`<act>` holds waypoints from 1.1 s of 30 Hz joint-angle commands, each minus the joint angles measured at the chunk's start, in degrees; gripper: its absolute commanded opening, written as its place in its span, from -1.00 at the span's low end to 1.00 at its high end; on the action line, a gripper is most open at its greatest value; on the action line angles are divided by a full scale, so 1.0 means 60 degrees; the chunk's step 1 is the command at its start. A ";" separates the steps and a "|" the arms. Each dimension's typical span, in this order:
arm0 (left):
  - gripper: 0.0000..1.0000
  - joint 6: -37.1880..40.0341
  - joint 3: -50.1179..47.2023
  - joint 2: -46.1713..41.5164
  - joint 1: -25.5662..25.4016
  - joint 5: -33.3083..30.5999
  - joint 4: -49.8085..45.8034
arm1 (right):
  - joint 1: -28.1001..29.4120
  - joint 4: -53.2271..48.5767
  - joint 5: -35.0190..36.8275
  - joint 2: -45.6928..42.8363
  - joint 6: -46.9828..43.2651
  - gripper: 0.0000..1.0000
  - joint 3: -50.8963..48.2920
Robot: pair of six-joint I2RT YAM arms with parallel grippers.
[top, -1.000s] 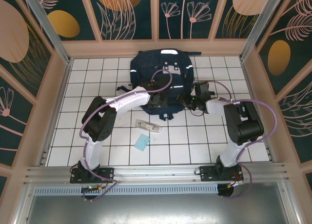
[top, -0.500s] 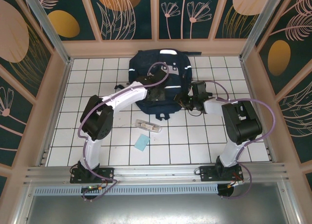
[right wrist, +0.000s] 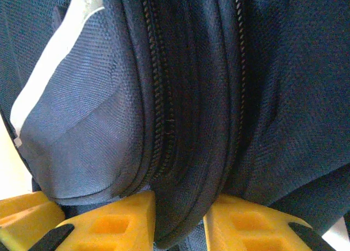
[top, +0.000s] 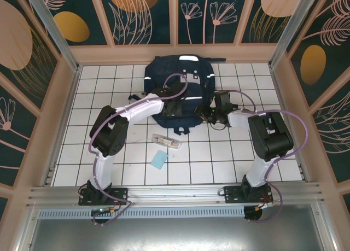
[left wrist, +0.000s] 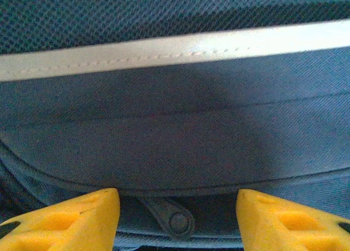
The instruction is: Pack the student bag
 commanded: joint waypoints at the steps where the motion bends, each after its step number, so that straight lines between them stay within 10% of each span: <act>1: 0.16 0.0171 -0.0530 -0.0054 0.0064 0.0019 -0.0298 | 0.0209 -0.0305 -0.0098 0.0273 -0.0114 -0.42 0.0147; 17: 0.04 0.0725 0.0360 0.0415 0.0568 -0.0377 -0.0053 | 0.0231 -0.0457 -0.0001 0.0254 -0.0157 -0.42 0.0133; 28: -0.96 0.1223 -0.0363 0.0040 0.0683 -0.0998 -0.0169 | 0.0113 -0.0705 0.0189 0.0144 -0.0334 -0.42 0.0206; 33: -1.00 0.1758 -0.0294 -0.0388 0.0696 -0.0618 -0.0077 | -0.0202 -0.0880 0.0366 0.0051 -0.0515 -0.42 0.0235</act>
